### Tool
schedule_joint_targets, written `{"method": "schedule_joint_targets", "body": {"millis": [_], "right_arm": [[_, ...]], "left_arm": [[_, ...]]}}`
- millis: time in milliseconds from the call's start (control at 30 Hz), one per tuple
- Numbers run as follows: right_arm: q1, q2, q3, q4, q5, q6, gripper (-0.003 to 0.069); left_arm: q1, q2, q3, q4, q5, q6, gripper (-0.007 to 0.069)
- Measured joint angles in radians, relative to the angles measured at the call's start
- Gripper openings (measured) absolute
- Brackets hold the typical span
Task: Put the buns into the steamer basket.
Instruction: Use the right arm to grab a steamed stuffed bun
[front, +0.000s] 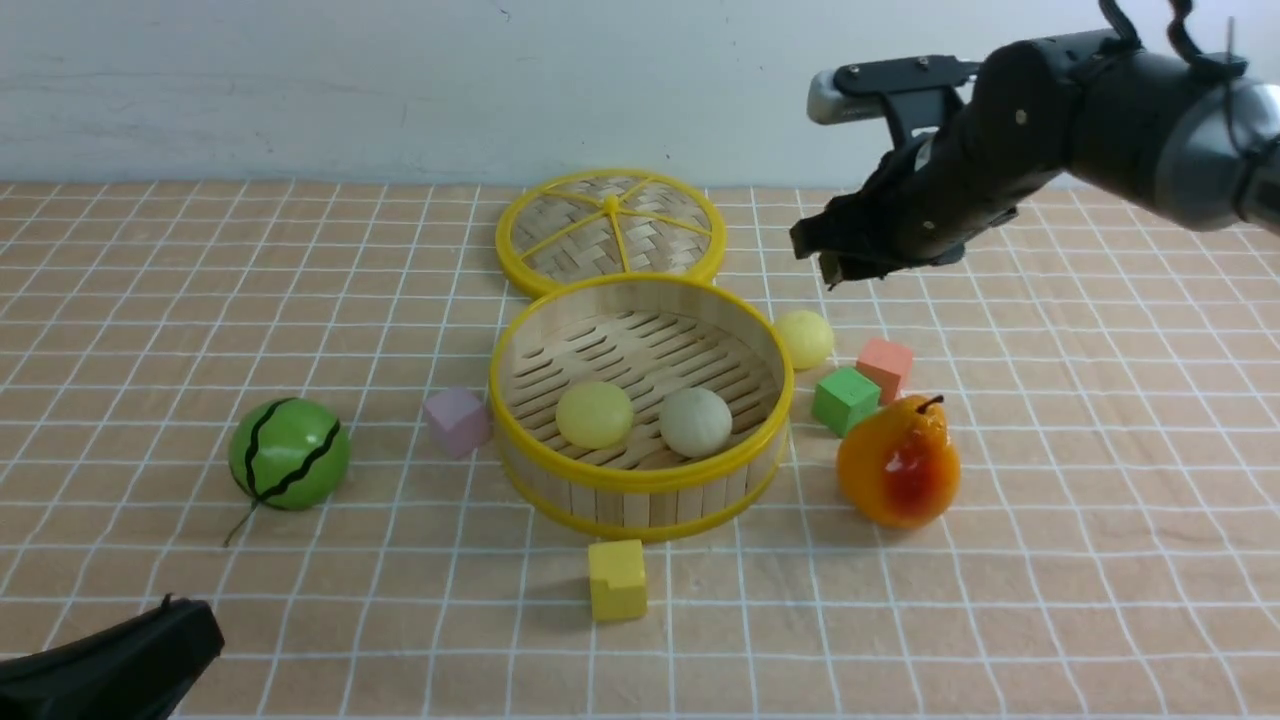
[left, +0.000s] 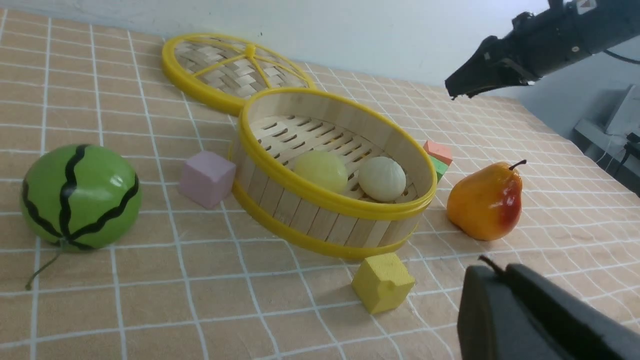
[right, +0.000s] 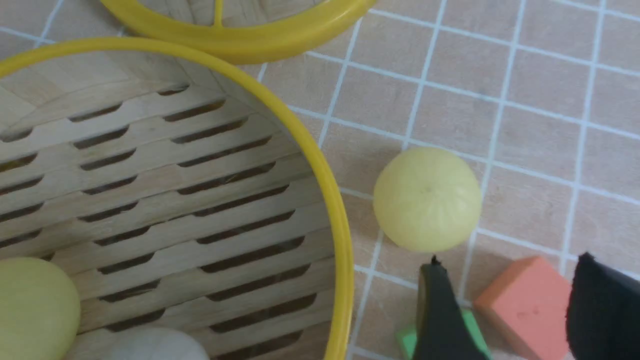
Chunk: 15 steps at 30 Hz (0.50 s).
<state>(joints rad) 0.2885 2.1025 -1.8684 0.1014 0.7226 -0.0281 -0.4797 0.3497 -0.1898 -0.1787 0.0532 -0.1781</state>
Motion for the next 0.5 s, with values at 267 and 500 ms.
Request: {"method": "schedule_joint_targets", "body": {"millis": [267, 500], "right_arm": [[-0.006, 0.187, -0.194, 0.055, 0.026, -0.024, 0.0349], [-0.008, 0.249, -0.222, 0.025, 0.024, -0.024, 0.0342]], "left_arm": [[0.000, 0.000, 0.000, 0.000, 0.060, 0.000, 0.0029], [0.000, 0.000, 0.000, 0.000, 0.071, 0.000, 0.0037]]}}
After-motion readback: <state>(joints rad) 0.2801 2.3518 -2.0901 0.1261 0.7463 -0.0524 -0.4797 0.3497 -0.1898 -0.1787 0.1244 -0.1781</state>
